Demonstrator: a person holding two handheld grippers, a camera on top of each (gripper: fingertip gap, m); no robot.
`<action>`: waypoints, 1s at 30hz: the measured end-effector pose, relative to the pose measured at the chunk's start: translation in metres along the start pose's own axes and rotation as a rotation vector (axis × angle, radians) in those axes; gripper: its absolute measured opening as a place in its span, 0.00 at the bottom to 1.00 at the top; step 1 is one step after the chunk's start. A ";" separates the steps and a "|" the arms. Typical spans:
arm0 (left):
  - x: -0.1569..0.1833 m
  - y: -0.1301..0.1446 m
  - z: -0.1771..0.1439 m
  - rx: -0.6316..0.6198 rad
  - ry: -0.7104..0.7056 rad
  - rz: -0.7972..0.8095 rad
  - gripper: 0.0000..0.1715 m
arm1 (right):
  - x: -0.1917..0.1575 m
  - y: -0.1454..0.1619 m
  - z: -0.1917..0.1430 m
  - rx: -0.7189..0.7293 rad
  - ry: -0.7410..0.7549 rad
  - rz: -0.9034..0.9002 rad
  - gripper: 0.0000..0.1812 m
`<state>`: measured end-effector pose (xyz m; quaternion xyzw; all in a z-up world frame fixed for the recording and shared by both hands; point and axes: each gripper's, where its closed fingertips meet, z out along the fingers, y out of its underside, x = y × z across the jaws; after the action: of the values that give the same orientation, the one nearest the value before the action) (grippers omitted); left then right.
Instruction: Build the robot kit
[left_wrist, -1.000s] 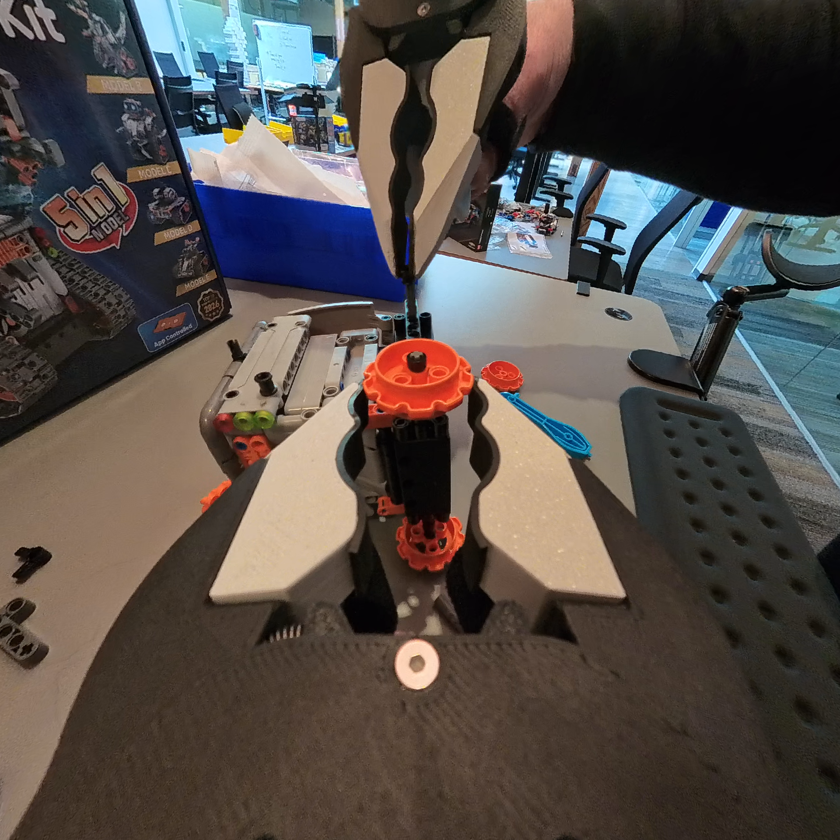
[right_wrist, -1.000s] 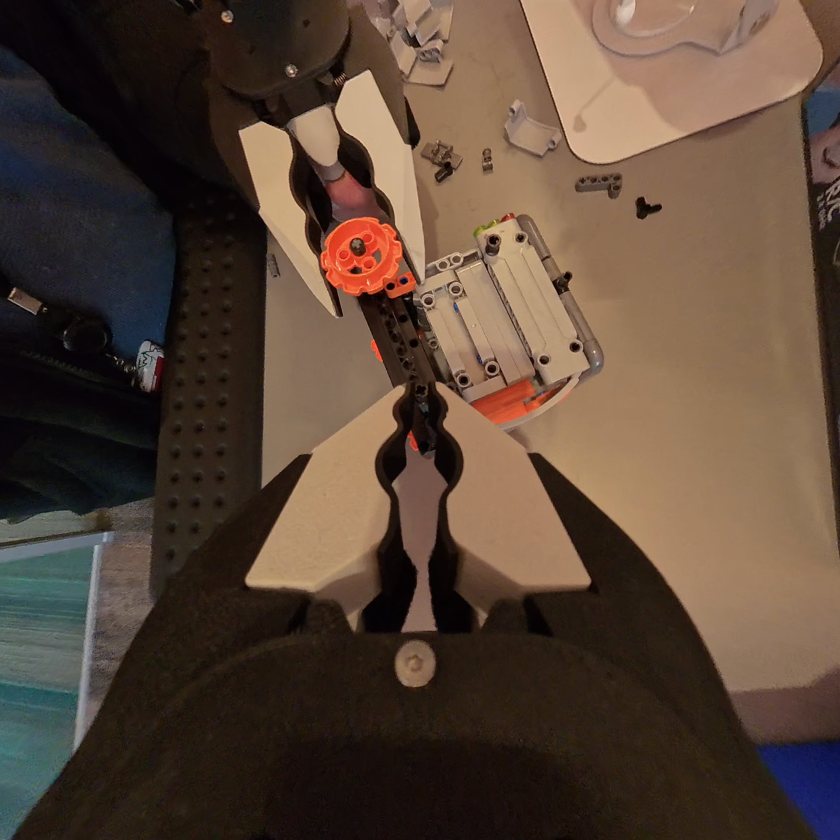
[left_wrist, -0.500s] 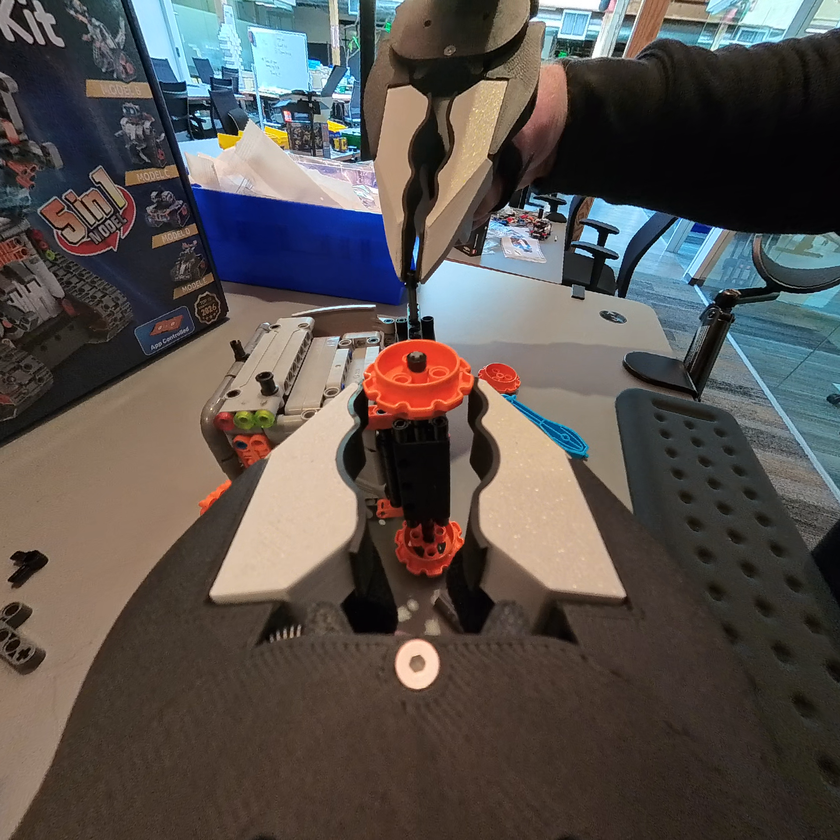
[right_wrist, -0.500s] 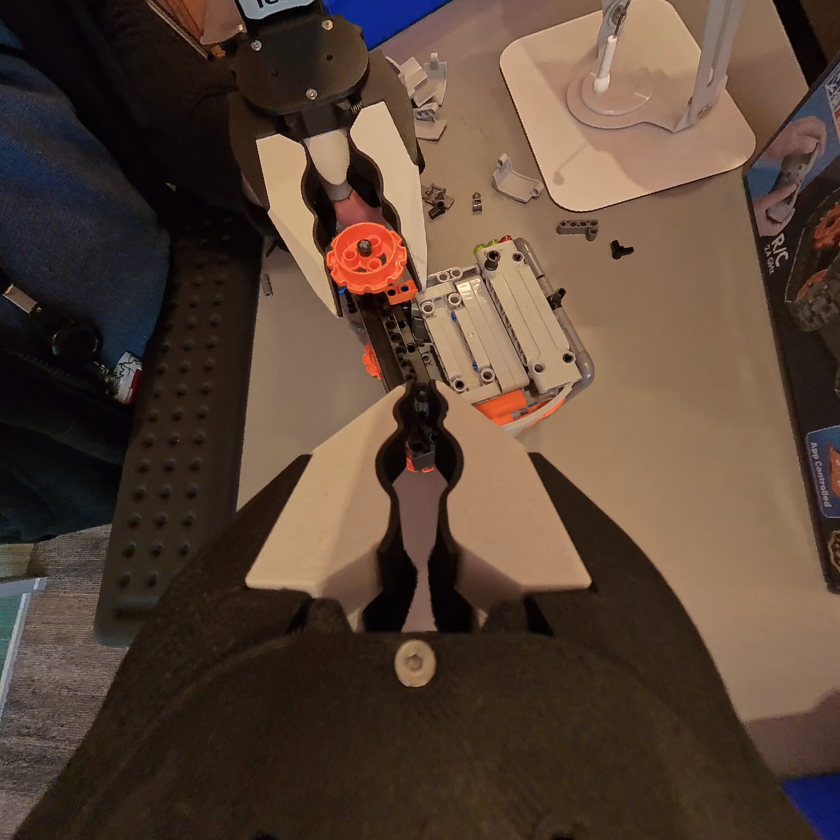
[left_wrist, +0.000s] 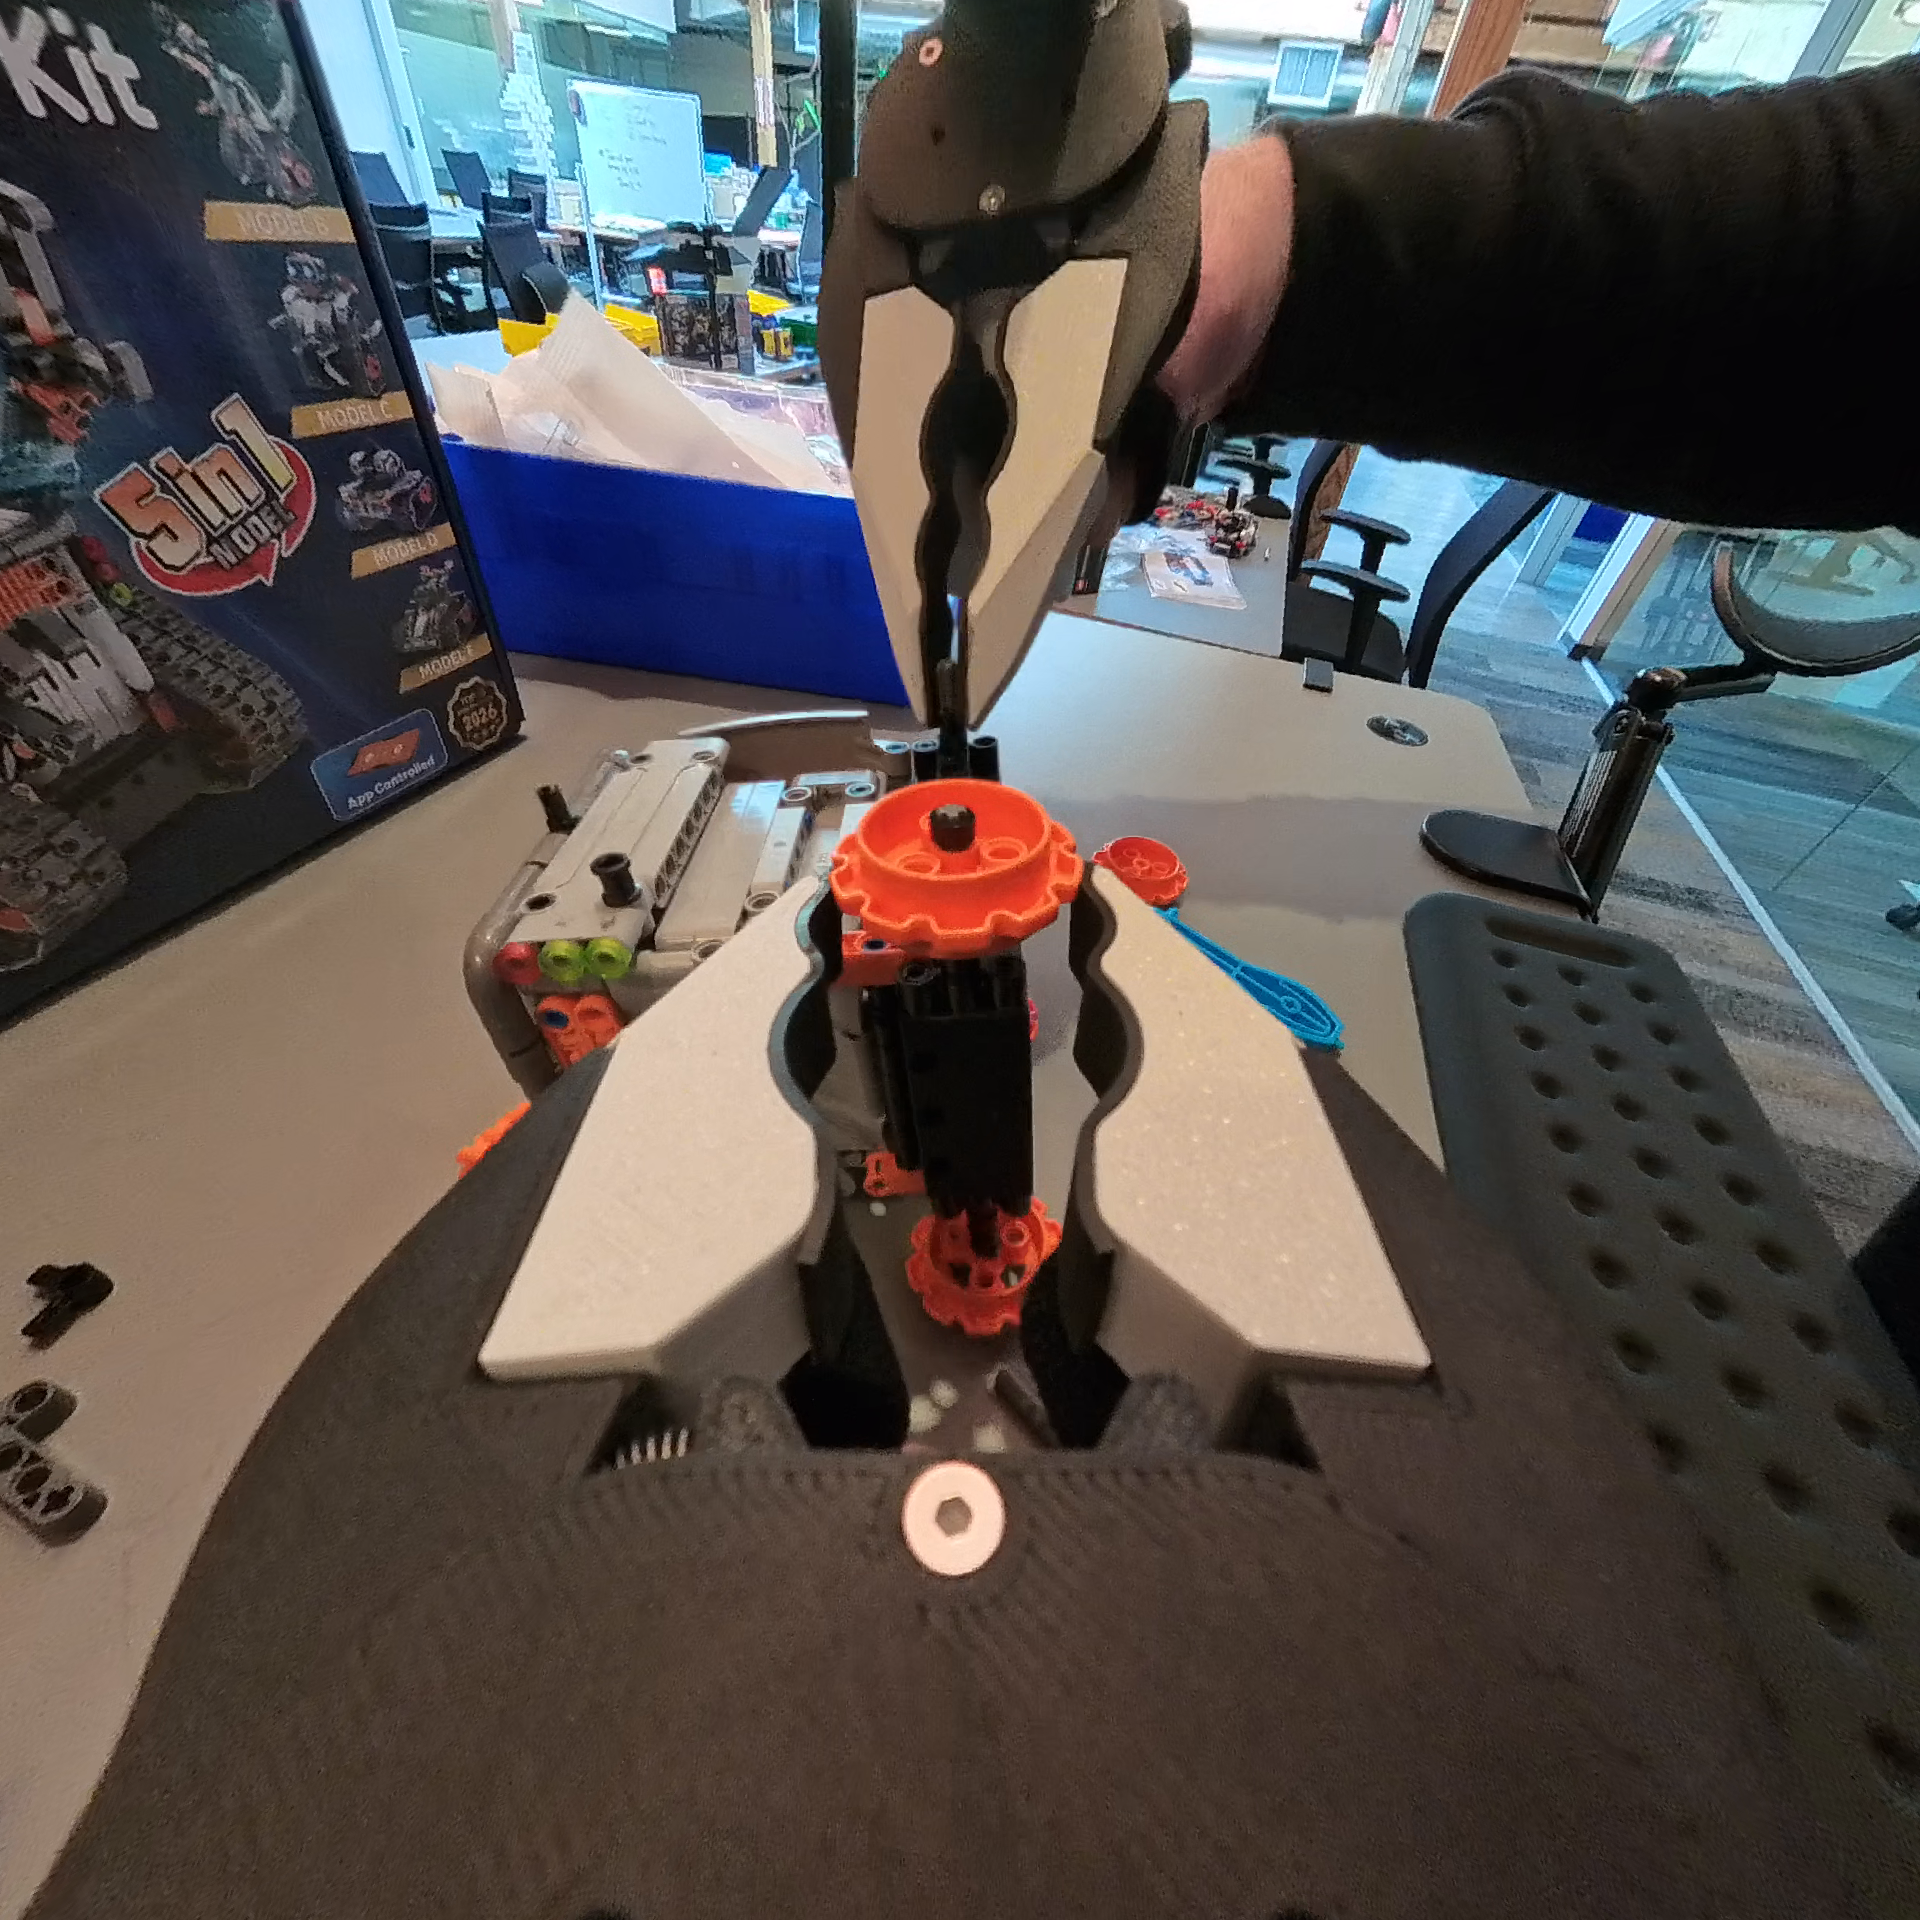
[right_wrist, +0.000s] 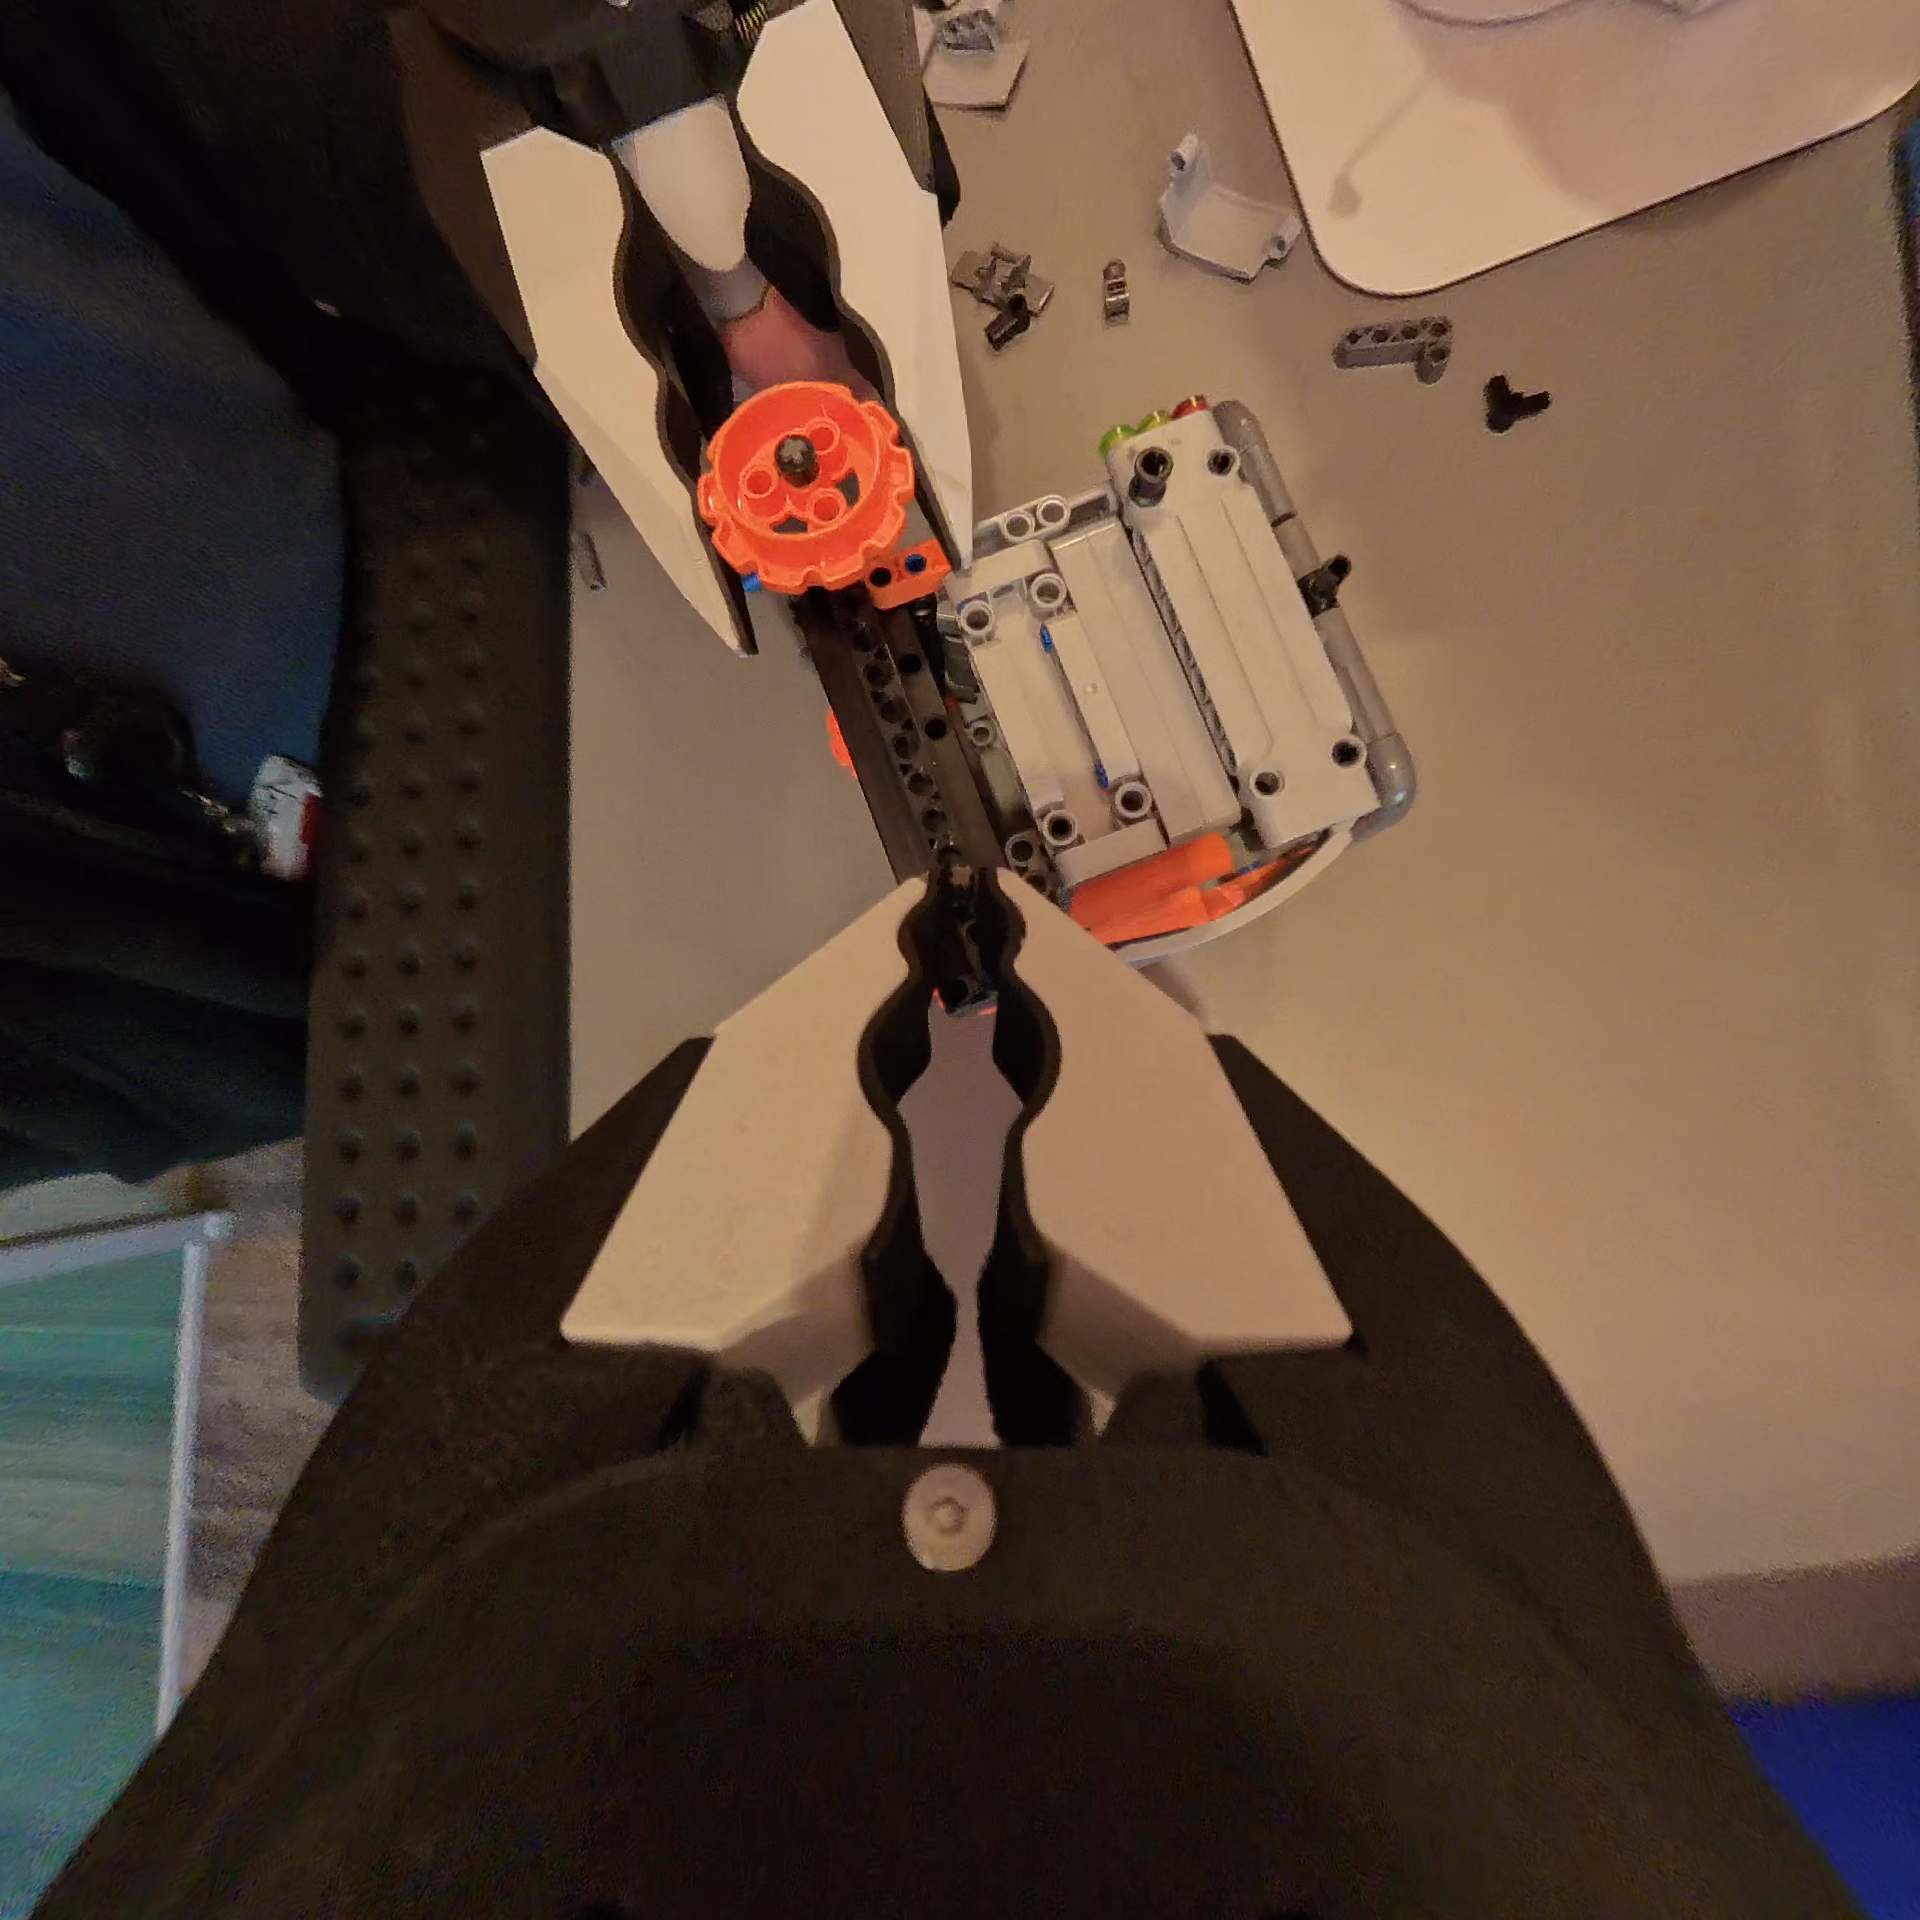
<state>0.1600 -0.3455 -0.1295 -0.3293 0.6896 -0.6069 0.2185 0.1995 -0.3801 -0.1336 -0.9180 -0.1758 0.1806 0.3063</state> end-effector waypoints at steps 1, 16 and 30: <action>0.000 0.000 0.000 -0.002 0.004 -0.004 0.25 | 0.000 0.000 0.000 -0.032 0.018 -0.019 0.02; 0.001 0.001 -0.001 -0.010 0.016 0.003 0.25 | -0.015 0.082 -0.027 -0.173 0.328 0.240 0.18; 0.002 0.002 -0.002 -0.004 0.025 0.001 0.25 | -0.025 0.157 0.013 -0.123 0.446 0.337 0.21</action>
<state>0.1570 -0.3451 -0.1312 -0.3219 0.6936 -0.6094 0.2095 0.2047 -0.5021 -0.2361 -0.9681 0.0402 0.0118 0.2470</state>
